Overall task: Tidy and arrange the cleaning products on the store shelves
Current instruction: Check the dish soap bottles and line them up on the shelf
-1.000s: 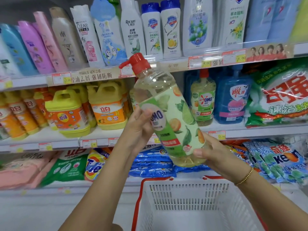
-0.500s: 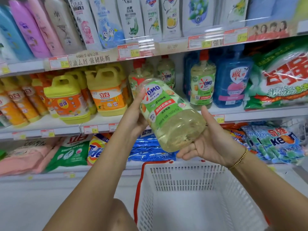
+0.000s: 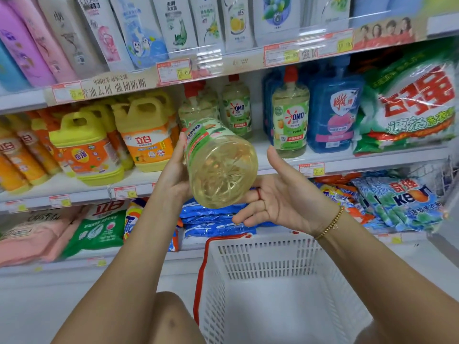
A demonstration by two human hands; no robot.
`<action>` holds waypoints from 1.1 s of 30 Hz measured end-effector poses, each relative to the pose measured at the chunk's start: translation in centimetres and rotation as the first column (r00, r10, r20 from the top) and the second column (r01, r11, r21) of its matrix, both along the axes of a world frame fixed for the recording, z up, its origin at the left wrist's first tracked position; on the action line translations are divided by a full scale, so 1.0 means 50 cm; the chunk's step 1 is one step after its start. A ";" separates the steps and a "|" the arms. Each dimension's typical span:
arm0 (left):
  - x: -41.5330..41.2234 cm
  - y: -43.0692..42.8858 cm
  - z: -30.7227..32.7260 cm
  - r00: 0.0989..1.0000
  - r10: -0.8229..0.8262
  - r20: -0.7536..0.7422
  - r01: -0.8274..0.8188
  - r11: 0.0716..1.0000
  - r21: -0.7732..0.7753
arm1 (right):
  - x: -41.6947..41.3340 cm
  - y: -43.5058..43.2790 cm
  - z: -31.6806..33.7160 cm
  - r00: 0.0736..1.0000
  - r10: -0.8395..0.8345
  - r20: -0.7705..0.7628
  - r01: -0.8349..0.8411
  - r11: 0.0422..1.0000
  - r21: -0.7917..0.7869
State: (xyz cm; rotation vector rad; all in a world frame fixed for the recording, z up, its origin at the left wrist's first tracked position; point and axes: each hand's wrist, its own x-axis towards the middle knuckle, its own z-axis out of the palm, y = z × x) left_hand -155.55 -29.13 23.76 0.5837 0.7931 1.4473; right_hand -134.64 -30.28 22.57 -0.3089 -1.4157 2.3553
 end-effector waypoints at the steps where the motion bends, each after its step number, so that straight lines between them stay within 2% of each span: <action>1: -0.002 0.001 -0.006 1.000 -0.005 0.023 0.005 1.000 -0.016 | -0.001 0.000 0.000 1.000 -0.014 0.027 0.014 1.000 0.012; 5: -0.017 0.007 -0.011 0.998 -0.061 -0.002 0.061 0.998 0.004 | 0.000 0.003 -0.002 0.966 -0.178 0.185 0.153 0.978 0.140; 8: -0.030 0.012 -0.001 0.998 0.032 -0.055 -0.028 0.997 0.070 | 0.011 0.011 -0.012 0.887 -0.339 0.313 0.257 0.926 0.275; 11: -0.004 -0.008 0.030 0.948 0.137 -0.288 -0.089 0.981 0.174 | 0.029 0.017 -0.027 0.834 -0.377 0.404 0.213 0.894 0.394; 14: 0.042 -0.033 0.049 0.774 0.247 -0.583 -0.072 0.949 0.307 | 0.041 0.019 -0.043 0.797 -0.410 0.444 0.166 0.855 0.492; 16: 0.080 -0.057 0.050 0.574 0.318 -0.755 -0.020 0.926 0.376 | 0.045 0.017 -0.044 0.801 -0.476 0.363 0.244 0.813 0.528; 18: 0.116 -0.080 0.041 0.392 0.379 -0.838 0.058 0.899 0.434 | 0.061 0.018 -0.038 0.773 -0.598 0.214 0.382 0.707 0.595; 21: 0.152 -0.097 0.026 0.265 0.447 -0.854 0.194 0.843 0.502 | 0.101 0.011 -0.014 0.687 -0.727 -0.010 0.510 0.471 0.720; 23: 0.162 -0.098 0.019 0.215 0.473 -0.854 0.264 0.814 0.517 | 0.131 -0.001 0.000 0.671 -0.736 -0.093 0.530 0.388 0.754; 26: 0.182 -0.097 0.016 0.185 0.499 -0.847 0.336 0.778 0.531 | 0.173 -0.025 0.011 0.671 -0.728 -0.138 0.519 0.330 0.788; 29: 0.204 -0.089 0.009 0.196 0.499 -0.844 0.379 0.756 0.534 | 0.201 -0.038 0.000 0.651 -0.751 -0.113 0.453 0.264 0.852; 31: 0.216 -0.081 0.001 0.194 0.467 -0.862 0.396 0.767 0.505 | 0.212 -0.040 -0.009 0.604 -0.792 -0.090 0.397 0.201 0.895; 33: 0.229 -0.075 -0.007 0.187 0.416 -0.890 0.425 0.783 0.455 | 0.218 -0.040 -0.014 0.575 -0.815 -0.074 0.375 0.182 0.909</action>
